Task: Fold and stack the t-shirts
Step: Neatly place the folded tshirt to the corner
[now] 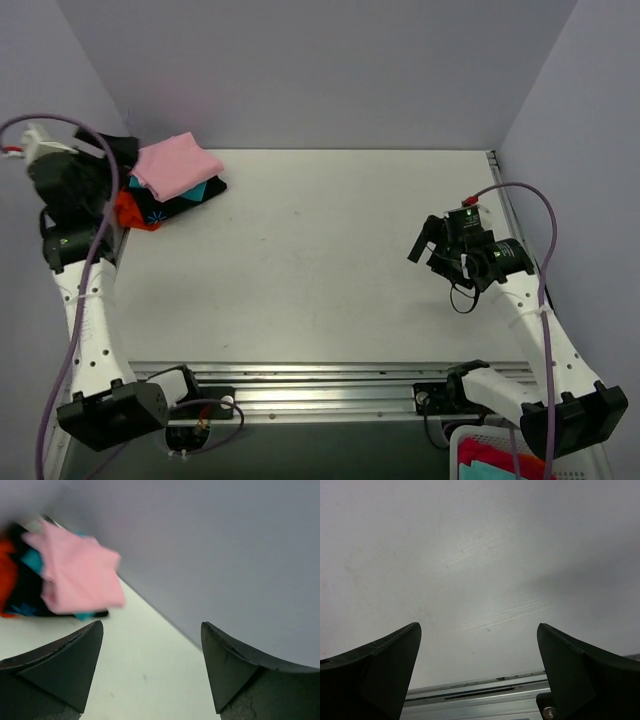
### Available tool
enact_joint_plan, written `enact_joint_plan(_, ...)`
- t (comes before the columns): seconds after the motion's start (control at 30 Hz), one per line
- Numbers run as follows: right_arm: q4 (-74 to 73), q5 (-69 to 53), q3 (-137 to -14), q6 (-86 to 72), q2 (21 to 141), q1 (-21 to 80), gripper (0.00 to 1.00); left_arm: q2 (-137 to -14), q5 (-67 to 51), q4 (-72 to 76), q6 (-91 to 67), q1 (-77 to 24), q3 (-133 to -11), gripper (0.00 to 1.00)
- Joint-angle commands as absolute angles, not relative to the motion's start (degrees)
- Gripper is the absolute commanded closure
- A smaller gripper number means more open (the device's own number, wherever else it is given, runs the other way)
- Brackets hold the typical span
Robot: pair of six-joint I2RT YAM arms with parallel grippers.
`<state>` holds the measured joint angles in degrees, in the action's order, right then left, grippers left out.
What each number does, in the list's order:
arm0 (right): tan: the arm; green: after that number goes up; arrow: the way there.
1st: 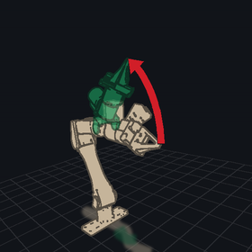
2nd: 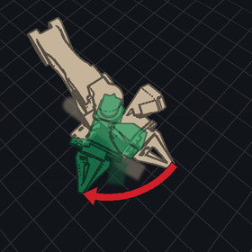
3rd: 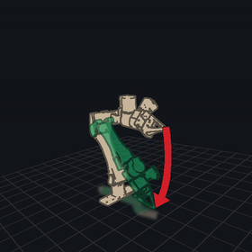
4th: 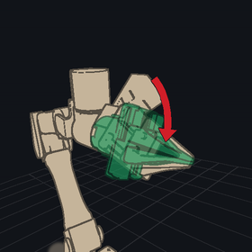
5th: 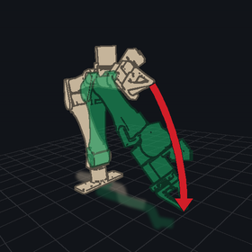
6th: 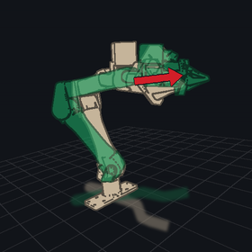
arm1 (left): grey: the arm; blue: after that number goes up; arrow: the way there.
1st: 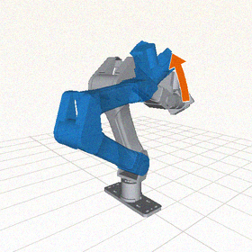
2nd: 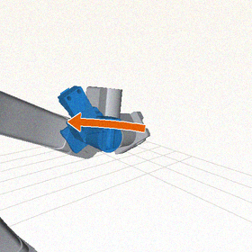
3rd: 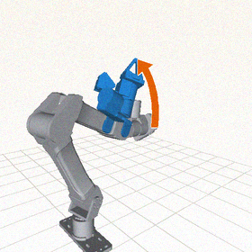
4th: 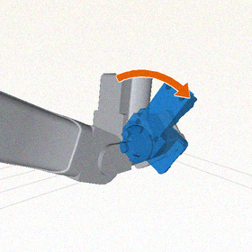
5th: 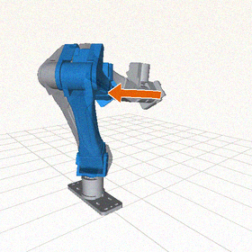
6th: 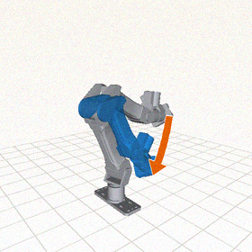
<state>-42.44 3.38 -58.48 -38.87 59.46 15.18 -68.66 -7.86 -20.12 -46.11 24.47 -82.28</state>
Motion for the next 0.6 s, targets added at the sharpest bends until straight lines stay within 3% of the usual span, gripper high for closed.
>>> enact_joint_plan(0.0, -39.29, 2.37, -65.02, -36.04, 61.51, 16.00, 0.03, -73.04, -11.51, -18.72, -43.79, 9.53, -73.49, 0.14)
enact_joint_plan(0.13, -39.20, 3.42, -74.06, -33.40, 66.26, 16.52, 0.03, -71.55, -2.94, -28.02, -37.71, -8.57, -74.80, 0.14)
enact_joint_plan(0.2, -38.15, 3.95, -76.45, -32.79, 66.80, 17.14, 0.03, -68.13, -0.01, -29.70, -36.39, -11.85, -74.18, 0.14)
enact_joint_plan(0.57, -30.59, 6.68, -79.72, -28.39, 63.64, 17.40, 0.00, -57.76, 8.88, -45.17, -28.22, -14.15, -81.13, 0.14)
